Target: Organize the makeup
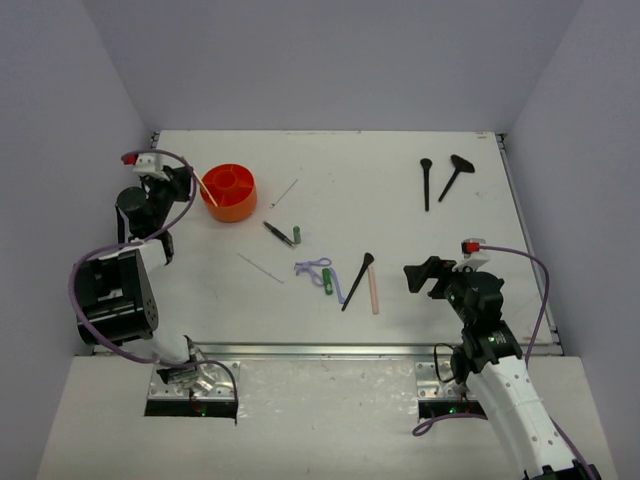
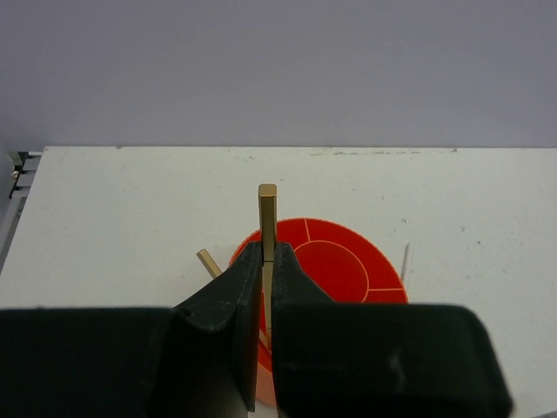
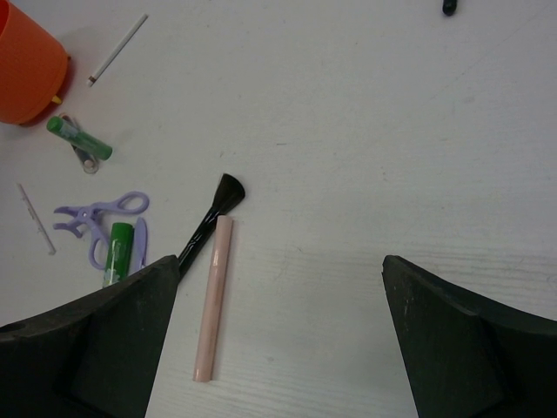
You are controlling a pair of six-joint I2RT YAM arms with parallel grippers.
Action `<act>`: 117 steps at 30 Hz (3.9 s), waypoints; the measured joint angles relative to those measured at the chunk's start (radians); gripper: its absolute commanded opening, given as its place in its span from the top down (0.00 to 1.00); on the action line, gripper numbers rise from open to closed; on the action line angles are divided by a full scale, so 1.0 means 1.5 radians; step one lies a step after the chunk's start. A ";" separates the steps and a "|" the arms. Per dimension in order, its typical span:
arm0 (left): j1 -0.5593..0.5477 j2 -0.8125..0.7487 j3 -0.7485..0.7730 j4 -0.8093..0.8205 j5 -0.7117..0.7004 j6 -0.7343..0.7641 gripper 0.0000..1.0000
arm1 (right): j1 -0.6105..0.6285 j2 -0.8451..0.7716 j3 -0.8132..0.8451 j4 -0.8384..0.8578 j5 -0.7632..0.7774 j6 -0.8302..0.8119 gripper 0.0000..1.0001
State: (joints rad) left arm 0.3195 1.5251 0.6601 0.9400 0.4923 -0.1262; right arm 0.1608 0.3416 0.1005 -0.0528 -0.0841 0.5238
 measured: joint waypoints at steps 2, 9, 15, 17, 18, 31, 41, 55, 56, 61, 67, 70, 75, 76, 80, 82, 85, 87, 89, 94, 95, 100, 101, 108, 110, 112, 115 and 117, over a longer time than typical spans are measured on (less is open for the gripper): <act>0.000 0.009 -0.006 0.015 0.000 0.003 1.00 | 0.000 0.000 0.000 0.000 0.000 -0.002 0.01; -0.007 0.040 -0.018 0.027 0.006 0.019 0.63 | 0.000 -0.001 0.000 -0.001 0.000 -0.011 0.01; -0.008 0.037 -0.019 0.019 0.010 0.031 0.46 | 0.000 -0.009 0.003 -0.004 -0.001 -0.021 0.01; -0.008 0.025 -0.019 0.004 0.012 0.031 0.45 | 0.000 -0.010 0.006 -0.007 -0.002 -0.023 0.01; -0.008 0.013 -0.019 -0.008 0.012 0.031 0.45 | 0.000 -0.010 0.008 -0.009 -0.002 -0.025 0.01; -0.029 -0.207 0.121 -0.360 0.137 0.197 0.32 | 0.000 -0.013 0.020 -0.039 -0.008 -0.053 0.01; -0.297 -0.239 0.085 -0.801 0.081 0.640 0.06 | 0.000 0.028 0.037 -0.042 -0.062 -0.058 0.01; -0.387 0.015 0.133 -0.947 -0.051 0.824 0.13 | 0.000 0.011 0.037 -0.054 -0.085 -0.057 0.01; -0.387 0.025 0.141 -0.949 -0.055 0.832 0.14 | 0.000 0.008 0.037 -0.057 -0.085 -0.057 0.01; -0.387 0.040 0.150 -0.963 -0.071 0.870 0.17 | 0.000 -0.009 0.031 -0.062 -0.084 -0.058 0.01; -0.389 0.083 0.166 -0.977 -0.087 0.890 0.19 | 0.001 -0.011 0.025 -0.067 -0.084 -0.058 0.01; -0.393 0.093 0.166 -0.975 -0.094 0.889 0.22 | 0.001 -0.011 0.025 -0.071 -0.084 -0.058 0.01; -0.409 0.095 0.166 -0.959 -0.105 0.877 0.43 | 0.000 -0.012 0.025 -0.072 -0.084 -0.058 0.01; -0.412 0.095 0.165 -0.955 -0.106 0.876 0.44 | 0.000 -0.012 0.025 -0.072 -0.084 -0.058 0.01; -0.418 0.085 0.145 -0.932 -0.115 0.879 0.57 | 0.001 -0.020 0.025 -0.075 -0.084 -0.058 0.01; -0.419 0.078 0.134 -0.923 -0.119 0.881 0.66 | 0.001 -0.025 0.025 -0.076 -0.084 -0.058 0.01; -0.420 0.069 0.118 -0.913 -0.120 0.882 0.85 | 0.001 -0.028 0.025 -0.076 -0.084 -0.058 0.01; -0.420 0.063 0.110 -0.907 -0.122 0.883 0.99 | 0.001 -0.028 0.025 -0.076 -0.084 -0.058 0.01; -0.422 0.058 0.101 -0.898 -0.124 0.882 1.00 | 0.001 -0.028 0.025 -0.076 -0.084 -0.058 0.01; -0.422 0.016 0.042 -0.846 -0.130 0.893 1.00 | 0.001 -0.031 0.025 -0.076 -0.083 -0.058 0.01; -0.422 0.009 0.033 -0.840 -0.131 0.893 1.00 | 0.001 -0.031 0.025 -0.077 -0.083 -0.058 0.01; -0.422 -0.031 0.001 -0.844 -0.136 0.873 1.00 | 0.001 -0.033 0.025 -0.079 -0.082 -0.058 0.01; -0.421 -0.045 -0.007 -0.851 -0.134 0.864 1.00 | 0.001 -0.034 0.025 -0.081 -0.081 -0.058 0.01; -0.368 -0.147 -0.009 -0.901 -0.069 0.798 1.00 | 0.001 -0.046 0.025 -0.092 -0.080 -0.058 0.01; -0.350 -0.165 0.003 -0.903 -0.044 0.780 1.00 | 0.001 -0.051 0.025 -0.095 -0.080 -0.058 0.01; -0.329 -0.182 0.017 -0.904 -0.020 0.755 1.00 | 0.001 -0.054 0.025 -0.096 -0.080 -0.057 0.01; -0.297 -0.201 0.055 -0.905 0.020 0.699 1.00 | 0.001 -0.058 0.025 -0.096 -0.079 -0.057 0.01; -0.262 -0.211 0.086 -0.886 0.049 0.645 1.00 | 0.001 -0.058 0.025 -0.096 -0.078 -0.056 0.01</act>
State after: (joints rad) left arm -0.0736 1.2085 0.7884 -0.3887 0.5659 0.8417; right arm 0.1616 0.2539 0.1387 -0.1969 -0.2017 0.4399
